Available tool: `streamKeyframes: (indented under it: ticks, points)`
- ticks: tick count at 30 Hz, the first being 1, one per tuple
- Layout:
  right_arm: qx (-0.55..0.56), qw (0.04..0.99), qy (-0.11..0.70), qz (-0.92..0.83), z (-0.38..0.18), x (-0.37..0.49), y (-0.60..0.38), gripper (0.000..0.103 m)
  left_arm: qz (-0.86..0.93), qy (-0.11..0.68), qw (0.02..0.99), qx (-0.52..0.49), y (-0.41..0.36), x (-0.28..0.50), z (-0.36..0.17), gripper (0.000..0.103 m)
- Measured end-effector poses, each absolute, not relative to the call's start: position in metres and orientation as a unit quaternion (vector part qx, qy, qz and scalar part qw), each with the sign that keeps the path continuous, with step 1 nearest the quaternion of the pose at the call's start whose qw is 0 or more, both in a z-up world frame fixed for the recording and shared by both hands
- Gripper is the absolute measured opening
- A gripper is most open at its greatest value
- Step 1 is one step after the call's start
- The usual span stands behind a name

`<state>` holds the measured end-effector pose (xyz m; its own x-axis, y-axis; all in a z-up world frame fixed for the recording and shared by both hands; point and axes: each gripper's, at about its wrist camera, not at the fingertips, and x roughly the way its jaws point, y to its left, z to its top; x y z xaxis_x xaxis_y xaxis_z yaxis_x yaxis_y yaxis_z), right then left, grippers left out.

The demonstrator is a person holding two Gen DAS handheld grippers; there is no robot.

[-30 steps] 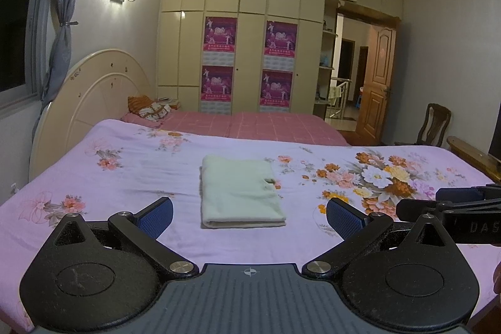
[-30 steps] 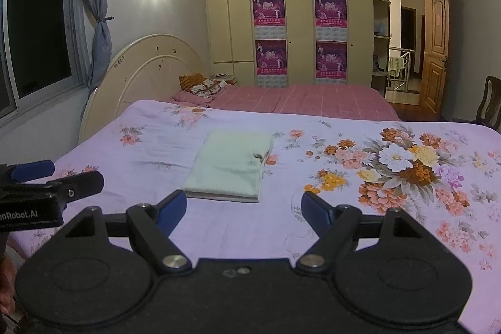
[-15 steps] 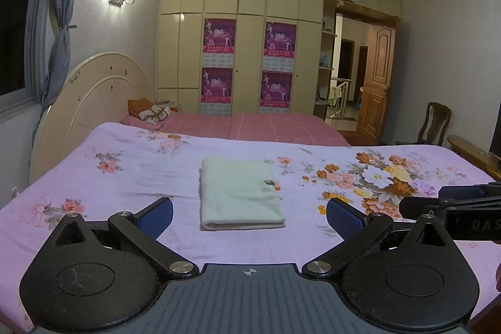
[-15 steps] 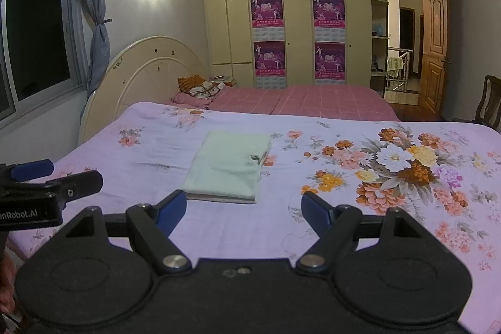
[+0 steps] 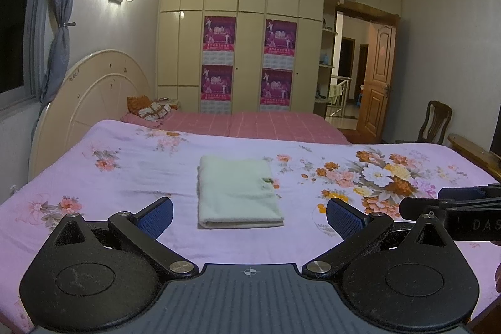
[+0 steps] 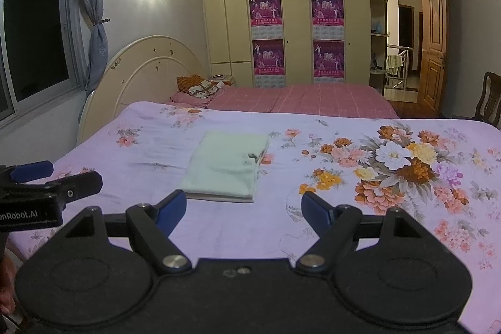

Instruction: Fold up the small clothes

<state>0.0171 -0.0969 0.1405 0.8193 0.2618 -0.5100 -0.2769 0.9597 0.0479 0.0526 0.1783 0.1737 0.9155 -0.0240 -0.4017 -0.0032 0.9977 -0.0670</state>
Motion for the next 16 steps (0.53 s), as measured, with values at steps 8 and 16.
streamKeyframes:
  ticks: [8, 16]
  points:
    - [-0.012, 0.952, 0.271, 0.144, 0.132, 0.02, -0.097, 0.08, -0.008, 0.204, 0.979, -0.02, 0.171, 0.056, 0.169, 0.103]
    - [-0.013, 0.949, 0.273, 0.154, 0.13, 0.023, -0.095, 0.08, -0.015, 0.209, 0.978, -0.021, 0.167, 0.056, 0.168, 0.103]
